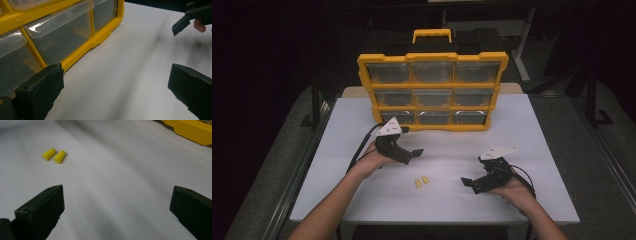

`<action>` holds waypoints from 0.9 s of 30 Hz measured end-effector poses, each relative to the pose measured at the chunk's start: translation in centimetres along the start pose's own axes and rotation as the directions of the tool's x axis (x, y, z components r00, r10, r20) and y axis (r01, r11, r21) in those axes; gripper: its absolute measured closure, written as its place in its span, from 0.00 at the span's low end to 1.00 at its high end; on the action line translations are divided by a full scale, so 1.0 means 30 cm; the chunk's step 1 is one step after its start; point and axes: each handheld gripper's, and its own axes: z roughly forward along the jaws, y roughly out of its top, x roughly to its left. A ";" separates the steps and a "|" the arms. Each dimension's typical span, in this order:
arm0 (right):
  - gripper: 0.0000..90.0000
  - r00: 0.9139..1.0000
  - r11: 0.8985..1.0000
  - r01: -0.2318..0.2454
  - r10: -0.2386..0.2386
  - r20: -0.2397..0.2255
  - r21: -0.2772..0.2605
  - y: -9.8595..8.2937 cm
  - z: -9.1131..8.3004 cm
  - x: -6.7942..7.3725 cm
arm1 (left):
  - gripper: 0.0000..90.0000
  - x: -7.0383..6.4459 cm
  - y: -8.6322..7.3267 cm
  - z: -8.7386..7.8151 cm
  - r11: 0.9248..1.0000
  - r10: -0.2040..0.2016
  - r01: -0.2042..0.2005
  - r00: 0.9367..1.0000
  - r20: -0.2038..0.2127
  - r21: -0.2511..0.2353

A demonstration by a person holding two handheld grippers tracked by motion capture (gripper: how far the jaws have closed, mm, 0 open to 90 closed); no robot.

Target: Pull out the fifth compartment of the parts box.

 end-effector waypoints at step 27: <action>0.00 1.000 1.000 -0.004 0.004 0.000 -0.004 0.001 -0.003 -0.001 | 0.00 -0.004 0.030 0.060 1.000 0.006 -0.006 1.000 0.013 -0.010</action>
